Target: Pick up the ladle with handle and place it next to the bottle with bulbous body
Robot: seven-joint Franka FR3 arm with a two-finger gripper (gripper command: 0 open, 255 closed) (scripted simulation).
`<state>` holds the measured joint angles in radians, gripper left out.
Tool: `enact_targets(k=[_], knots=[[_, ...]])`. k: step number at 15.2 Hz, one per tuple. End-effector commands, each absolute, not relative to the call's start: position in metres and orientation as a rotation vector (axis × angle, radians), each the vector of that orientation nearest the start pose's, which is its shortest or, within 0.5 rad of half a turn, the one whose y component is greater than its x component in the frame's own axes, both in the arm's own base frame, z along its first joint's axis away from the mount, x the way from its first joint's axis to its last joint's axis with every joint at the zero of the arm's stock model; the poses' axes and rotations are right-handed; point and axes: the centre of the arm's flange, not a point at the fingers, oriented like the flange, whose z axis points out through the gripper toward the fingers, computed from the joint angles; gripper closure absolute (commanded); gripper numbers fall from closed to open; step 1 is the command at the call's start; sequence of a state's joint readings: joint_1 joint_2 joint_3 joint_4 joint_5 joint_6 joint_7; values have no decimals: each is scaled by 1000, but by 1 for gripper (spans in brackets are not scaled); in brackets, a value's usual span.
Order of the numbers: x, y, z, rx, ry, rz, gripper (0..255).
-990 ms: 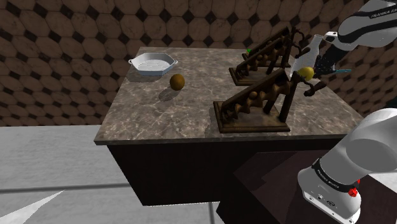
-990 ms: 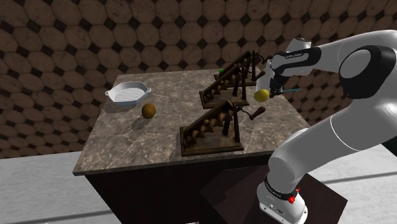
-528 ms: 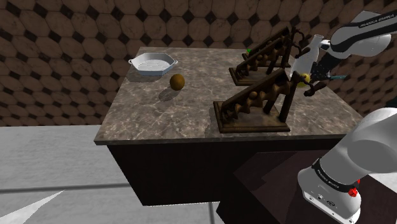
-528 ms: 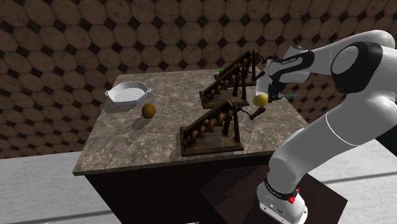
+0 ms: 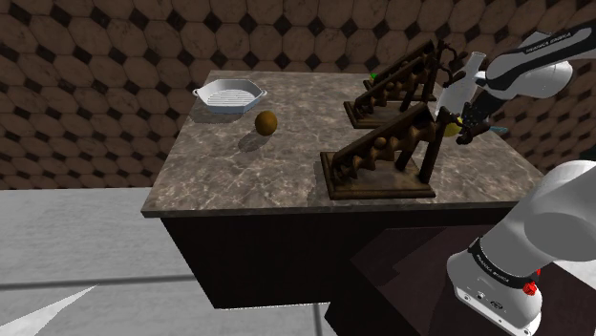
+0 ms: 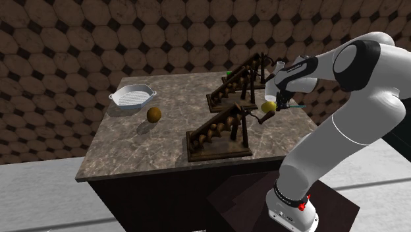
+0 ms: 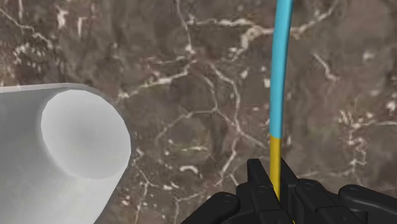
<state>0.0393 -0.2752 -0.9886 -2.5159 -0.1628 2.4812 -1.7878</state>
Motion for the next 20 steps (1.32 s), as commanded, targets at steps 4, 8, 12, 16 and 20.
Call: enact_targets(k=[4,8,12,16,20], knots=[[274,-371,344,-2865,-1503,-236,255],[274,-371,344,-2865,-1503,-236,0],[274,-371,344,-2865,-1503,-236,0],[265,-370,393,-2865,-1503,-236,0],[265,-370,393,-2865,-1503,-236,0]])
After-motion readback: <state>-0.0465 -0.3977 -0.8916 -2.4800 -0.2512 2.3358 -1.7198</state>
